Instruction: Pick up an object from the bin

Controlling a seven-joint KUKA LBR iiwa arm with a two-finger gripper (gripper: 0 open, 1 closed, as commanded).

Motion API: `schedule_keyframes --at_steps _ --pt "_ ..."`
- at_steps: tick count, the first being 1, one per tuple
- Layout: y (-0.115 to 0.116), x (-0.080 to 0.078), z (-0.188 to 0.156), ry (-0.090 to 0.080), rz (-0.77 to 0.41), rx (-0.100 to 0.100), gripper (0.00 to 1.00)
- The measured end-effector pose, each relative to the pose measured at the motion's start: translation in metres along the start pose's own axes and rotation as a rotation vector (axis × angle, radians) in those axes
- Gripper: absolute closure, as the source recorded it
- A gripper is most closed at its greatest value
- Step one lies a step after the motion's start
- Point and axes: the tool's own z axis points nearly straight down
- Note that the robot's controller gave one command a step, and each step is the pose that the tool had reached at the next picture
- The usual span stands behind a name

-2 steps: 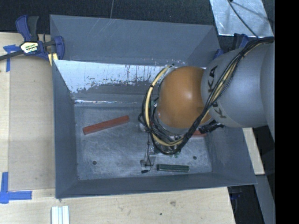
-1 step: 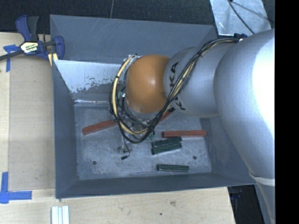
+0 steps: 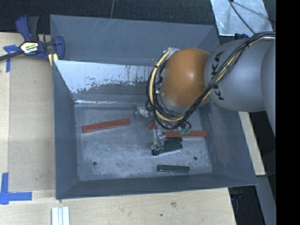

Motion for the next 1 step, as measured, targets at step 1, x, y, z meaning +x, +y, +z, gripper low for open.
schedule_keyframes --at_steps 1 --pt "0.0402 -0.0257 0.0001 0.0 0.137 0.0 0.0"
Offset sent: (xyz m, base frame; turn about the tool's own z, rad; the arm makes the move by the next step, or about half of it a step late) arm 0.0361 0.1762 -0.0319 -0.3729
